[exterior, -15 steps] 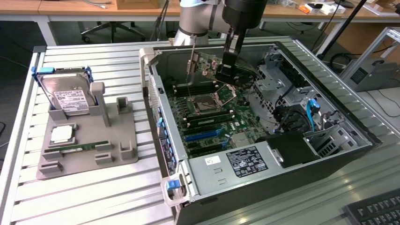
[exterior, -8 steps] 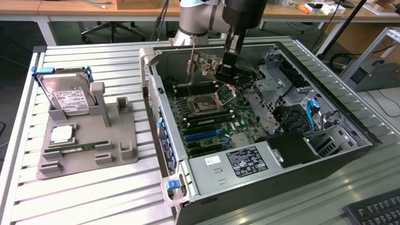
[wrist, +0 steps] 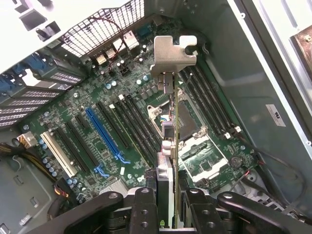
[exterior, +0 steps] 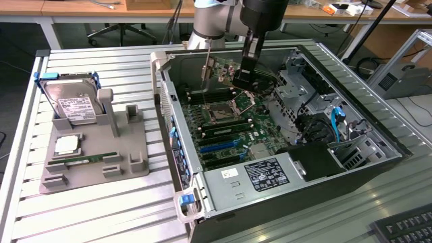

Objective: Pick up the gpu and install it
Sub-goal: 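Insert the gpu into the slot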

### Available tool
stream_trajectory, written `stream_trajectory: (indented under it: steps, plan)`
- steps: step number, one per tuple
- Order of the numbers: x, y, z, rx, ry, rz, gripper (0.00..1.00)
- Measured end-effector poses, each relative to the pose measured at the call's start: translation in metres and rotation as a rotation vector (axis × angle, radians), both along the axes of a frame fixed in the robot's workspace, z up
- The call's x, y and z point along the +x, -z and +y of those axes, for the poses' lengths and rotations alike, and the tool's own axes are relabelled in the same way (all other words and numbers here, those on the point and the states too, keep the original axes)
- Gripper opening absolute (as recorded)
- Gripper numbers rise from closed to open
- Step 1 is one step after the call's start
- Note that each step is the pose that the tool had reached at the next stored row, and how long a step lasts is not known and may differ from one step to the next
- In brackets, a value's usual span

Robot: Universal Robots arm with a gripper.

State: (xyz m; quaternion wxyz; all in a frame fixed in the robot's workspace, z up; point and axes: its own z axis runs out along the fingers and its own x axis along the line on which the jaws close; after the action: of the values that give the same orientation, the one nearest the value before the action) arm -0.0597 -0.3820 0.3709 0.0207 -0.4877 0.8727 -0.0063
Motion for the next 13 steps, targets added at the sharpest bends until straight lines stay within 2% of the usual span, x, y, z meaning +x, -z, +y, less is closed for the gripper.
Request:
stream_trajectory:
  steps: [13]
  plan:
    - [0.0, 0.0, 0.0, 0.0, -0.026, 0.0, 0.27]
